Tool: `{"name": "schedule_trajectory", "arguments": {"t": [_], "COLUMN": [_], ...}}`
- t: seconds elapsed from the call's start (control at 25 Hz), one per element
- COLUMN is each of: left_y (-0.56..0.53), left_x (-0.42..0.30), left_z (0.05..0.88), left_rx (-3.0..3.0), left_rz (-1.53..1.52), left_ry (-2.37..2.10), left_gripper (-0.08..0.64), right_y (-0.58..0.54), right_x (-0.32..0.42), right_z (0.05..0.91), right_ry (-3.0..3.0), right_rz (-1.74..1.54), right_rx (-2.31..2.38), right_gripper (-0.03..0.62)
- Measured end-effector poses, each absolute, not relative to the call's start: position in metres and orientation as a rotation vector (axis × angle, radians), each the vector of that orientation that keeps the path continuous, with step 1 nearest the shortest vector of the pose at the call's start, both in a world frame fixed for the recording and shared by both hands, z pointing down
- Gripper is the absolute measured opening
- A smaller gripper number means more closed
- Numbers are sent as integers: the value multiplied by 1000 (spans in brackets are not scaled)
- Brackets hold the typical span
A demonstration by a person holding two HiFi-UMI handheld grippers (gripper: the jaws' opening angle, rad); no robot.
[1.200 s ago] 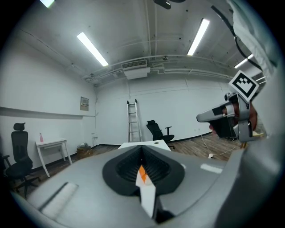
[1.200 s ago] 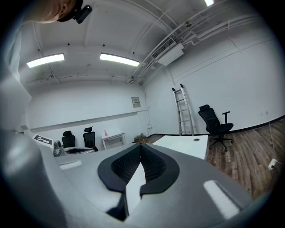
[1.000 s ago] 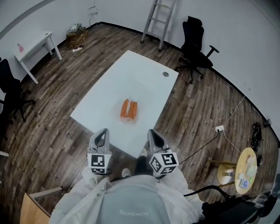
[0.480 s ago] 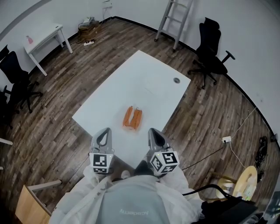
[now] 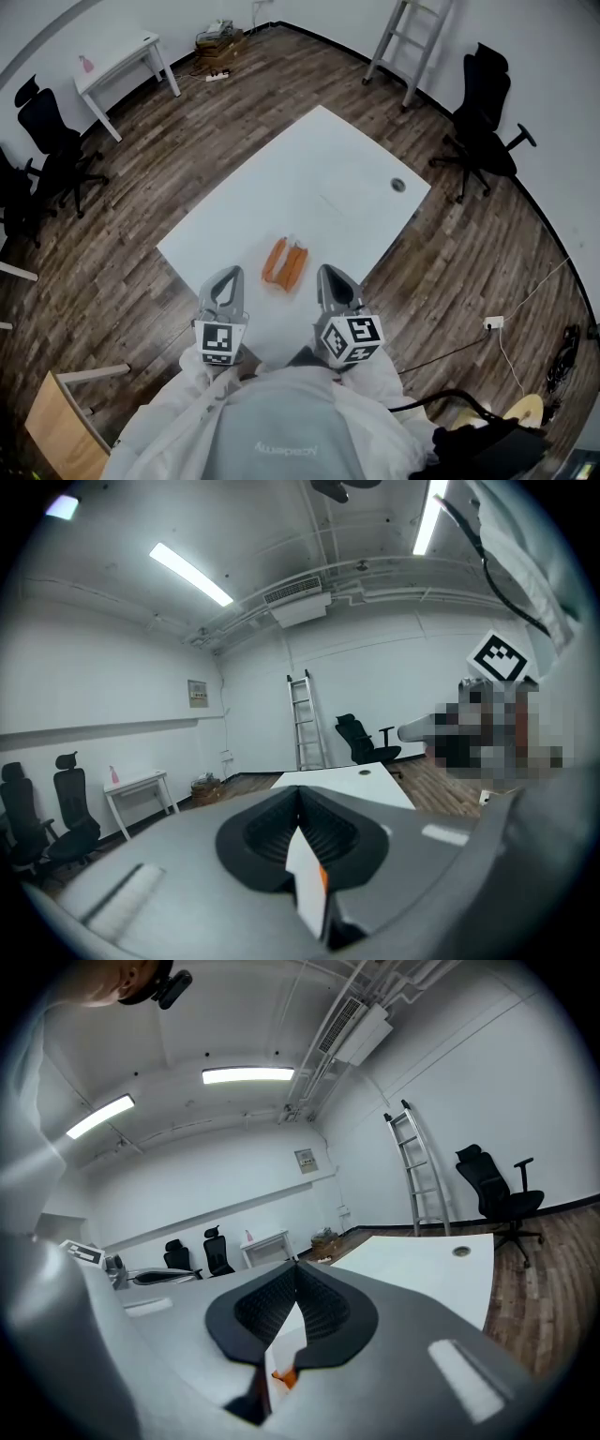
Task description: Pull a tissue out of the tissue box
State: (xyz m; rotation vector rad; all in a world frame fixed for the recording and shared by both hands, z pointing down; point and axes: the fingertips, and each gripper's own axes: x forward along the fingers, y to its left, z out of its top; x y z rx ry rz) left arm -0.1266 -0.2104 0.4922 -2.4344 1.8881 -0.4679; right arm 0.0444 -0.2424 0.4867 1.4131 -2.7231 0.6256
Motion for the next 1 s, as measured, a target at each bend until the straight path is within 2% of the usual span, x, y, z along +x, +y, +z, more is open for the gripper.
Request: {"name": "schedule_trajectory", "arguments": {"t": [1.0], "left_y": [-204], "left_x": [-112], "left_z": [508], "left_rx": [-2321], "left_rz": [-566], "left_ry": [2145], "left_gripper": [0], "right_y": [-279], "right_x": [42], "right_z": [511], "right_ry": [-2781], "right_rz": [716], "right_rx": [1121], "right_gripper": [2]}}
